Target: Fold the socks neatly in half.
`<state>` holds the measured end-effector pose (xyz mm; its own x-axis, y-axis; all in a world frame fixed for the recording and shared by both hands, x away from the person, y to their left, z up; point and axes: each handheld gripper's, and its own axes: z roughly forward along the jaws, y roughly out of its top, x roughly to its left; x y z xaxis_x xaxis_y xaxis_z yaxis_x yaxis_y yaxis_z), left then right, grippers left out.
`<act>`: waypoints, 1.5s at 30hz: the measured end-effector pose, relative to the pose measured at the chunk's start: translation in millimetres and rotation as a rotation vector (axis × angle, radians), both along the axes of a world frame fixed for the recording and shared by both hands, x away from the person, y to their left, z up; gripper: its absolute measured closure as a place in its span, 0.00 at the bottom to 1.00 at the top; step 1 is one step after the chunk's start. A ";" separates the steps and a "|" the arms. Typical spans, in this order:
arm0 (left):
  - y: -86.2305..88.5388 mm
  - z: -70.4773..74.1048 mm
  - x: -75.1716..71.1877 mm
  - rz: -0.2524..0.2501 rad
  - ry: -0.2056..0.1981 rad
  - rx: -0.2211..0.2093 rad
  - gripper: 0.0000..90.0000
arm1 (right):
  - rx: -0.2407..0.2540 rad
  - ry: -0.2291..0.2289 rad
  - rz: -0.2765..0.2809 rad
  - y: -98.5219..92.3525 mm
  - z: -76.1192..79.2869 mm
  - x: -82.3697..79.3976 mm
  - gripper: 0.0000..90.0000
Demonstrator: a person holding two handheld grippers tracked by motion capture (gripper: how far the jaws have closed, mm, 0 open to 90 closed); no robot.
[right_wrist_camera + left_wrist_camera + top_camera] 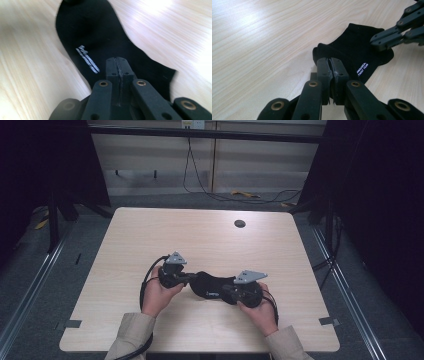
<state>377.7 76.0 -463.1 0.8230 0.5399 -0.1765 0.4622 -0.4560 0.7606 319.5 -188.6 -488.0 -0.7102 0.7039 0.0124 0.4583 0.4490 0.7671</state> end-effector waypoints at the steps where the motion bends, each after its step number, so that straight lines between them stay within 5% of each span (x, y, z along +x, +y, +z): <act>1: -0.5 1.8 -0.2 0.000 0.001 0.001 0.96 | -0.005 0.001 0.020 7.7 -1.8 2.6 0.99; 6: -1.0 4.2 -0.6 -0.009 -0.002 0.001 0.96 | 0.020 0.009 0.039 19.6 -3.8 6.5 0.99; 9: -1.3 5.1 -1.8 -0.008 -0.001 -0.005 0.96 | -0.038 0.032 0.050 28.0 -10.7 9.6 1.00; 16: 1.1 12.9 -1.7 -0.014 -0.005 -0.026 0.97 | -0.020 0.011 0.025 28.9 -3.0 12.6 1.00; 19: 1.1 16.0 -1.0 -0.013 -0.003 -0.023 0.97 | -0.073 0.042 0.043 32.5 -10.6 15.2 1.00; 26: -2.5 21.6 0.3 -0.027 -0.008 -0.027 0.97 | -0.077 0.050 0.061 35.7 -8.7 16.8 1.00; 31: 0.3 19.4 0.9 -0.021 0.003 -0.019 0.97 | -0.073 -0.004 0.033 9.8 4.0 7.8 1.00; 39: -2.1 22.6 0.6 -0.025 0.008 -0.026 0.97 | -0.075 -0.019 -0.012 -29.9 4.7 -8.8 1.00; 45: -14.8 27.6 -0.2 -0.051 0.007 -0.015 0.97 | -0.113 -0.006 0.011 -30.9 -2.8 -17.0 0.99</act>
